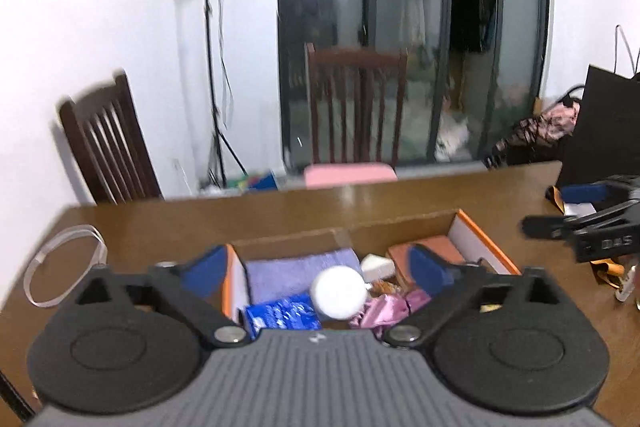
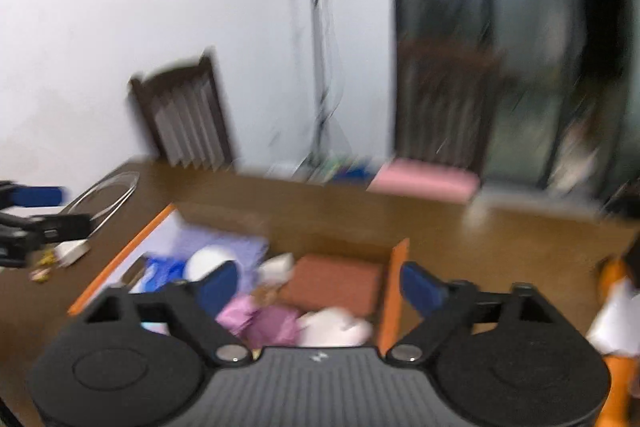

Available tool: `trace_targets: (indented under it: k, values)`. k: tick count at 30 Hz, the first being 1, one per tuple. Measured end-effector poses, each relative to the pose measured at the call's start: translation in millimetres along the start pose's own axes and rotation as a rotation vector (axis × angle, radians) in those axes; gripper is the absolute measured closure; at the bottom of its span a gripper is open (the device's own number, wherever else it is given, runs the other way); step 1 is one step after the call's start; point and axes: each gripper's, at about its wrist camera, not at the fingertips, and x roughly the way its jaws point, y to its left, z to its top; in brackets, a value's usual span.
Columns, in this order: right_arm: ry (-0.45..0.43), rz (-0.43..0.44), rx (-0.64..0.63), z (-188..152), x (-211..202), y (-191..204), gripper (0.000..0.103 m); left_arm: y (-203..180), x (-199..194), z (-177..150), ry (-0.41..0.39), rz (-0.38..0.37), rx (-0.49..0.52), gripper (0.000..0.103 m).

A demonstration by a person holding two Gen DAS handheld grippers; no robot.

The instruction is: Organize soft objects

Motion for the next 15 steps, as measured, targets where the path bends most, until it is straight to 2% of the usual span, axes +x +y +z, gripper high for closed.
trace_targets:
  k: [3, 5, 6, 9, 15]
  values:
    - [-0.125, -0.077, -0.047, -16, -31, 6, 0.008, -8, -24, -12, -0.13, 0.046, 0.036, 0.0]
    - [-0.18, -0.096, -0.04, -26, -45, 8, 0.0, -15, -37, -21, -0.207, 0.076, 0.039, 0.0]
    - [-0.212, -0.099, -0.028, -32, -53, 9, 0.0, -17, -42, -25, -0.232, 0.084, 0.031, 0.0]
    - [-0.269, -0.088, -0.002, -47, -64, 12, 0.0, -21, -55, -36, -0.261, 0.081, -0.008, 0.0]
    - [-0.293, -0.097, 0.03, -73, -85, 16, 0.0, -26, -79, -54, -0.285, 0.095, -0.016, 0.0]
